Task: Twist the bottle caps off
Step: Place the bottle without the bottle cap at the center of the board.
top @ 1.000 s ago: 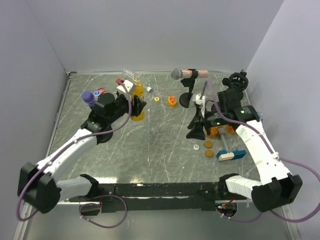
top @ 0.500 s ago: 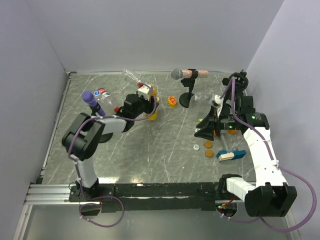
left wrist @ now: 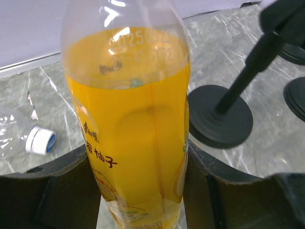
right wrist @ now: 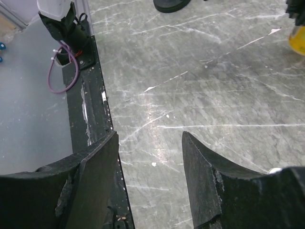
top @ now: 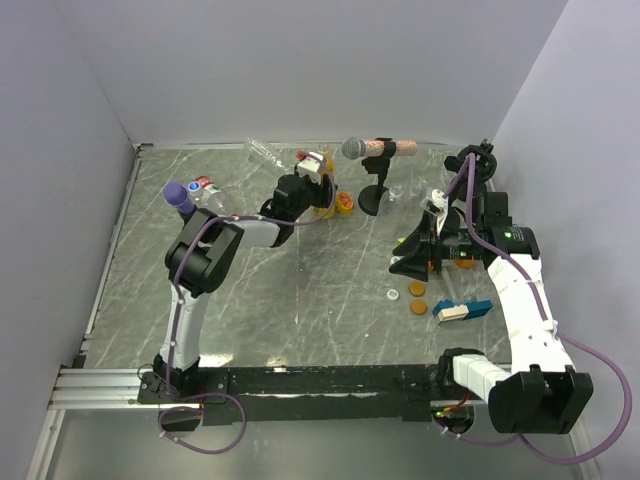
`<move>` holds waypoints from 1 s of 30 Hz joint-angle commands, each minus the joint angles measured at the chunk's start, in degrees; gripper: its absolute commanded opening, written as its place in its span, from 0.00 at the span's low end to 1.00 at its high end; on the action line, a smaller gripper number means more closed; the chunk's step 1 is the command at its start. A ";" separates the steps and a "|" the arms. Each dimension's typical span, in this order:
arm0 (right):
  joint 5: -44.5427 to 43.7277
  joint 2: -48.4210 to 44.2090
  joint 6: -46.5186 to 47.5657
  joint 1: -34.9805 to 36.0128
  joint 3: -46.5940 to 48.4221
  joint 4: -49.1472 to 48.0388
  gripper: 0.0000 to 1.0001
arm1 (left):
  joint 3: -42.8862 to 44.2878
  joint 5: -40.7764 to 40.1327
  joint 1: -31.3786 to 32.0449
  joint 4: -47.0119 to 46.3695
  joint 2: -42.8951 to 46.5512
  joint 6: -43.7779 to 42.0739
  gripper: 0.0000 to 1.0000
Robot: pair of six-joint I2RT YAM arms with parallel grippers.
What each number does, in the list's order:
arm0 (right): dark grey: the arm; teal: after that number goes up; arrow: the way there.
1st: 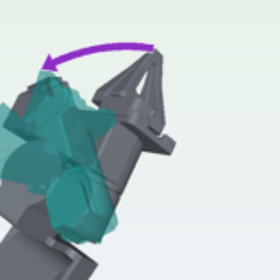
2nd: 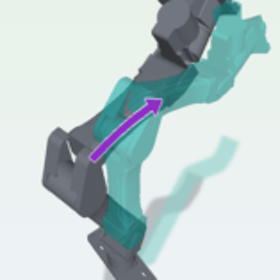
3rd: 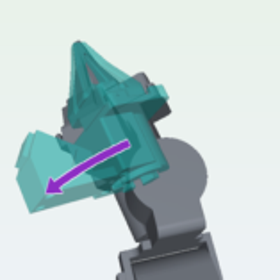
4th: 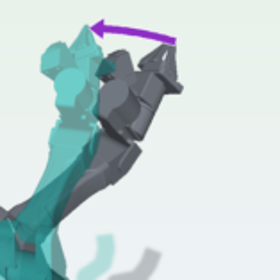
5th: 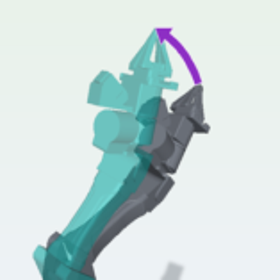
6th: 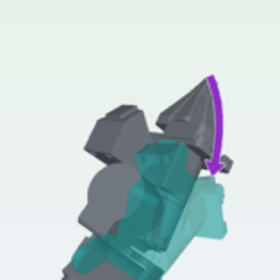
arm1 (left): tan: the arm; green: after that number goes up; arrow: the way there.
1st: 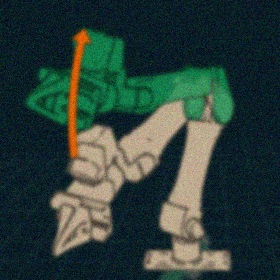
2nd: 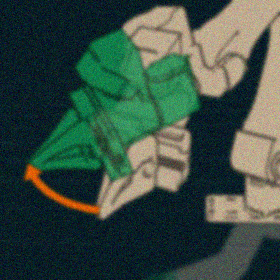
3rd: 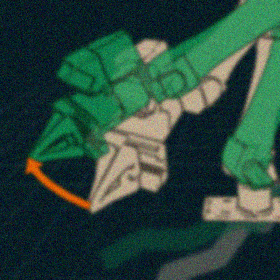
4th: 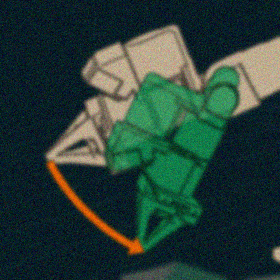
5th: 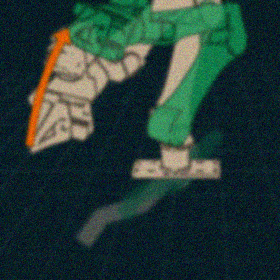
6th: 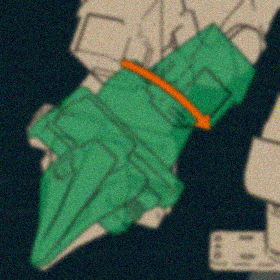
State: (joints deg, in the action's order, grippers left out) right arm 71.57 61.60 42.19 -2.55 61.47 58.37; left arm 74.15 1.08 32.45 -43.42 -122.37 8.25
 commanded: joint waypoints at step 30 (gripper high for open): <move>3.05 0.62 3.33 -0.53 0.75 0.87 0.63 | -0.32 -0.91 1.74 -7.38 1.78 -1.66 0.79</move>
State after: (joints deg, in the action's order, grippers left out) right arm 72.16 62.15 43.40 -2.57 61.47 59.24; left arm 73.71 0.12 33.28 -46.96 -124.97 7.55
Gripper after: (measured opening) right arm 0.632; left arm 0.773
